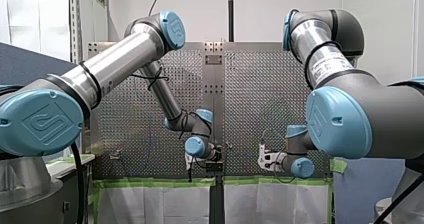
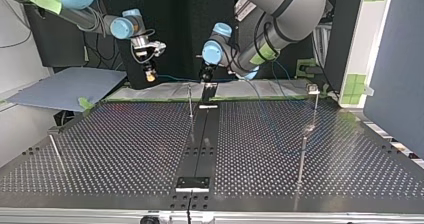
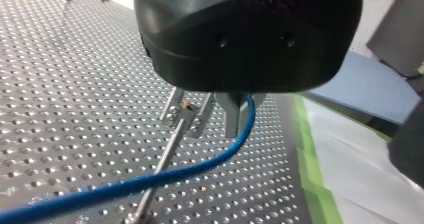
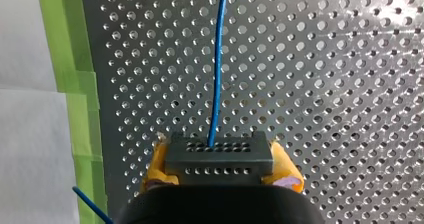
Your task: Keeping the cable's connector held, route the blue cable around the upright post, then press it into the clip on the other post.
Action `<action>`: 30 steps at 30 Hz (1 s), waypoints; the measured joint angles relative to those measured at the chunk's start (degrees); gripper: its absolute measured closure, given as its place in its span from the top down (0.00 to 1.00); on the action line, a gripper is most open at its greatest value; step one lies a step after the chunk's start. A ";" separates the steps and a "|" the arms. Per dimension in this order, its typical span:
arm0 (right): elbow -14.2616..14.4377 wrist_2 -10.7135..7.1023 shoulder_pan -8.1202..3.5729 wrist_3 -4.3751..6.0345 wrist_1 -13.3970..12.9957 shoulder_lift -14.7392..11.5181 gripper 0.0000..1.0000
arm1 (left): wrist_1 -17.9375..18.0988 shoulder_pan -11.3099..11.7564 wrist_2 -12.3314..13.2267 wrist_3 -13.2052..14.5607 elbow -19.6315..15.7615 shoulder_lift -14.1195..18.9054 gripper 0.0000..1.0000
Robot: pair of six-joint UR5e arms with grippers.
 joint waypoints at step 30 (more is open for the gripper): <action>-2.49 -0.31 -0.27 0.63 0.98 0.02 0.00 | 2.25 2.09 5.04 -7.34 0.00 -0.10 0.02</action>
